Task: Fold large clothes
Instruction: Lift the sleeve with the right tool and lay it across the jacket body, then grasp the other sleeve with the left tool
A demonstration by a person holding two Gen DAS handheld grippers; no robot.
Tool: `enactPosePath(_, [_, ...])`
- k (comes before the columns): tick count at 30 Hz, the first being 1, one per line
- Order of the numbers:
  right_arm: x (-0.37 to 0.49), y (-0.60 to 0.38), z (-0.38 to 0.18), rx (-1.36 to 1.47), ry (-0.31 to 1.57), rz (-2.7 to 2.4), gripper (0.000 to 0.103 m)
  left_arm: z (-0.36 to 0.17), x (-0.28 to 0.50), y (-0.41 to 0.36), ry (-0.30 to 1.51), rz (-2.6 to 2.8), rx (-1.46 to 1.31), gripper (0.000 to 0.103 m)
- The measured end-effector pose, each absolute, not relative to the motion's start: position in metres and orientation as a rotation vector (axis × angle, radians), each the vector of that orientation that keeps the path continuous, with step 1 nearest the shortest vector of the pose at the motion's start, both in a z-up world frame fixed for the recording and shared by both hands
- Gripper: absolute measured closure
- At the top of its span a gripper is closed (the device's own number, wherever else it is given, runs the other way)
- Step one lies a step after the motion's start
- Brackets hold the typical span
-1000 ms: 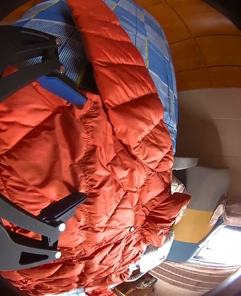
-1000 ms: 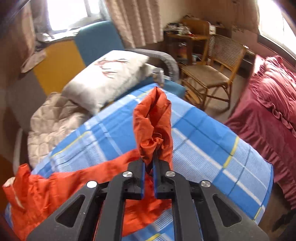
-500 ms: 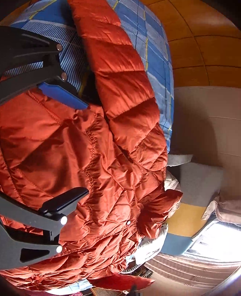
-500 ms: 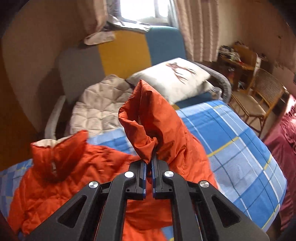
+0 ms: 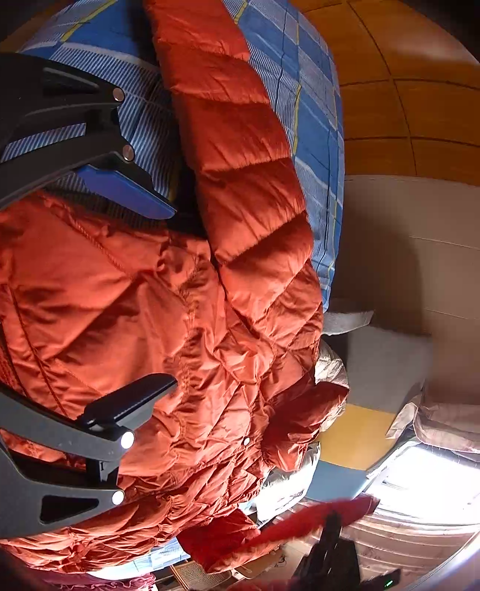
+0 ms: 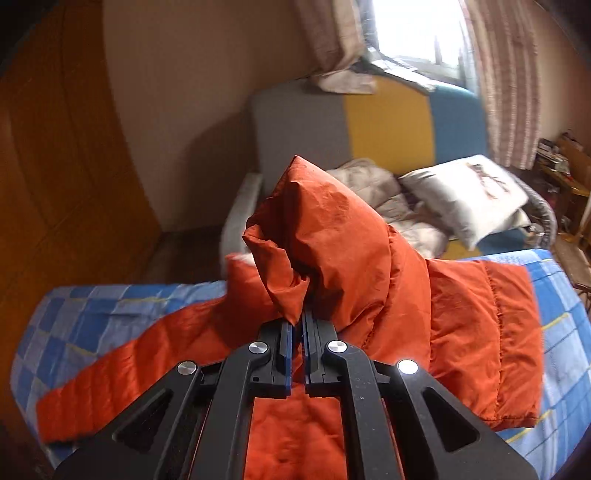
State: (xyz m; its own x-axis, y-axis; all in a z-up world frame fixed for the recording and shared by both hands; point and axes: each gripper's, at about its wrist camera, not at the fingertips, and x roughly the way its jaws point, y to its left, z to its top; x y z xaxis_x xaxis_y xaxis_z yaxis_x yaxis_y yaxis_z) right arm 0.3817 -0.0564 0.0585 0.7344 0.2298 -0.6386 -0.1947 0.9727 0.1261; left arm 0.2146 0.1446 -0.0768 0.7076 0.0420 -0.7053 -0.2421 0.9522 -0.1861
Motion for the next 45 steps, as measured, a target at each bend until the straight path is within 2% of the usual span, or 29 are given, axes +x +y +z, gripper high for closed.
enactPosePath(8, [0.367,0.046,0.009,0.013,0.819,0.389,0.099,-0.081,0.204,0.167,0.77,0.196,-0.328,0.018])
enactPosePath(19, [0.365,0.066,-0.054,-0.01,0.958,0.461,0.099,-0.082,0.216,0.176,0.771,0.208,-0.372,0.017])
enactPosePath(22, [0.363,0.067,-0.059,-0.017,0.963,0.481,0.09,-0.083,0.219,0.174,0.772,0.212,-0.368,0.017])
enactPosePath(24, [0.363,0.067,-0.058,0.001,0.973,0.507,0.056,-0.083,0.221,0.173,0.775,0.211,-0.364,0.017])
enactPosePath(25, [0.361,0.066,-0.055,0.006,0.959,0.517,0.05,-0.083,0.222,0.172,0.775,0.213,-0.36,0.017])
enactPosePath(29, [0.356,0.066,-0.046,0.026,0.943,0.556,0.046,-0.079,0.224,0.172,0.766,0.213,-0.37,0.017])
enactPosePath(30, [0.353,0.062,-0.043,0.036,0.935,0.563,0.041,-0.078,0.224,0.171,0.764,0.213,-0.367,0.017])
enactPosePath(32, [0.35,0.053,-0.04,0.067,0.923,0.564,0.038,-0.076,0.226,0.169,0.761,0.21,-0.361,0.017])
enactPosePath(42, [0.343,-0.025,-0.046,0.145,0.923,0.407,0.038,-0.066,0.248,0.154,0.754,0.148,-0.375,0.018])
enactPosePath(45, [0.345,-0.049,-0.048,0.119,0.918,0.321,0.038,-0.064,0.264,0.149,0.758,0.115,-0.38,0.027])
